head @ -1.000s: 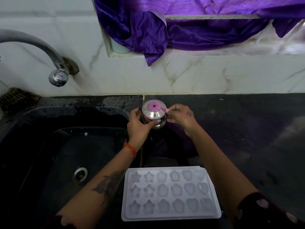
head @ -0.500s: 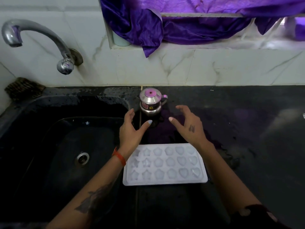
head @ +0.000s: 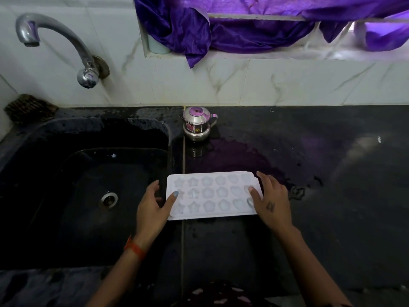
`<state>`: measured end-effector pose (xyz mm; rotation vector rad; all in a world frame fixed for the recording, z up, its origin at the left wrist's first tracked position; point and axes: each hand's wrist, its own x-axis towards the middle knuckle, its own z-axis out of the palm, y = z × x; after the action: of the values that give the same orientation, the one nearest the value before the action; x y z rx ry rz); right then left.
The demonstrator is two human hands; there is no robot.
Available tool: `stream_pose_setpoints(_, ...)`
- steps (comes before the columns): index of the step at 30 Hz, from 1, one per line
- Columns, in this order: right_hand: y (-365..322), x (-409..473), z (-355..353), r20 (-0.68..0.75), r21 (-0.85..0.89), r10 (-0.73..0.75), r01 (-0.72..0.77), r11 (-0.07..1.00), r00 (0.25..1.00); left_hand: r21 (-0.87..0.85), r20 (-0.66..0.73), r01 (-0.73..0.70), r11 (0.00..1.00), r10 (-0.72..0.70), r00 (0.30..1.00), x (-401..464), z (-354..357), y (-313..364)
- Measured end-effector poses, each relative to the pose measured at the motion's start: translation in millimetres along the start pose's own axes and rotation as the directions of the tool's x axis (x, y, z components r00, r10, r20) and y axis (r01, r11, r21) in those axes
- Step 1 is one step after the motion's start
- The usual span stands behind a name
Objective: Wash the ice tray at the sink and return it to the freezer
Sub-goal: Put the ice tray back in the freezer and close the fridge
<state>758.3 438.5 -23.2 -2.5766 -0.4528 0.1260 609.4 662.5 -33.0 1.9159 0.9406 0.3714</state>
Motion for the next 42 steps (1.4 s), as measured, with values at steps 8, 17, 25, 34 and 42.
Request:
stream_pose_setpoints(8, -4.9, -8.8, 2.6, 0.078, 0.045, 0.152, -0.156, 0.987, 0.985, -0.037, 0.102, 0.079, 0.996, -0.074, 0.992, -1.2, -7.5, -9.6)
stream_pose_setpoints(17, -12.9, -4.9, -1.9, 0.066, 0.163, 0.25, -0.257, 0.952, 0.966, -0.227, 0.217, 0.169, 0.959, -0.12, 0.969, 0.5, -7.7, -8.0)
stream_pose_setpoints(25, -22.1, -7.6, 0.8, 0.08, 0.177, 0.234, -0.245, 0.953, 0.969, -0.243, 0.165, 0.153, 0.958, -0.114, 0.98, -2.7, -18.7, -12.7)
stream_pose_setpoints(34, -45.2, 0.2, -3.3, 0.157, 0.231, 0.053, -0.088, 0.969, 0.986, -0.264, -0.035, 0.161, 0.951, -0.176, 0.984, -33.3, -39.3, -21.6)
stream_pose_setpoints(42, -79.9, 3.8, -7.0, 0.271, 0.254, -0.18, 0.11, 0.961, 0.946, -0.352, -0.261, 0.189, 0.917, -0.29, 0.921, -94.3, -56.5, -29.9)
